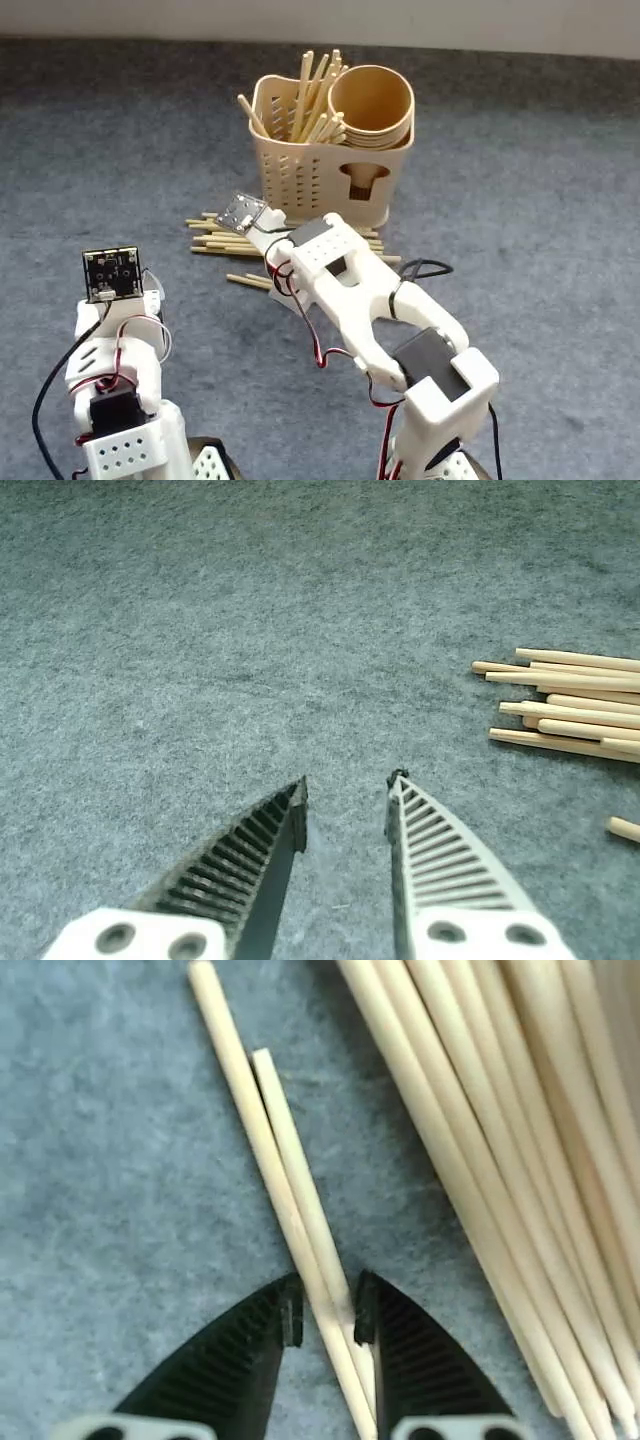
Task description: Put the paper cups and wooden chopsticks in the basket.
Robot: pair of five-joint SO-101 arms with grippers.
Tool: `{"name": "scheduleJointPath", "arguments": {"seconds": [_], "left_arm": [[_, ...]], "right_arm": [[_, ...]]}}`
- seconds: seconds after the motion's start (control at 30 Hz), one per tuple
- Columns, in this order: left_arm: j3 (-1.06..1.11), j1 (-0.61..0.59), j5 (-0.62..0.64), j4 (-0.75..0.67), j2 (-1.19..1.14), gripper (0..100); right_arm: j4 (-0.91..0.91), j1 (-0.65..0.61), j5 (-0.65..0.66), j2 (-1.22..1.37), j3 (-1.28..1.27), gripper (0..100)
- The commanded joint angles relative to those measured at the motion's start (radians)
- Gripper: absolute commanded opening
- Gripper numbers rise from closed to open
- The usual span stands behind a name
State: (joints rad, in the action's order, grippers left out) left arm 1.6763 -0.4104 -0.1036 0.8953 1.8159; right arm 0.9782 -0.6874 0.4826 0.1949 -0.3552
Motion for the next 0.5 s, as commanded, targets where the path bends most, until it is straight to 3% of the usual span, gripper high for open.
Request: {"name": "scheduleJointPath", "arguments": {"seconds": [0.0,0.23,0.47], "left_arm": [[0.019,-0.002,0.005,0.003,0.013,14],[0.019,-0.002,0.005,0.003,0.013,14],[0.019,-0.002,0.005,0.003,0.013,14]], "right_arm": [[0.01,-0.007,0.011,-0.036,0.039,9.8],[0.019,-0.01,0.009,-0.232,-0.015,9.8],[-0.059,-0.038,0.011,-0.254,-0.11,9.8]]}}
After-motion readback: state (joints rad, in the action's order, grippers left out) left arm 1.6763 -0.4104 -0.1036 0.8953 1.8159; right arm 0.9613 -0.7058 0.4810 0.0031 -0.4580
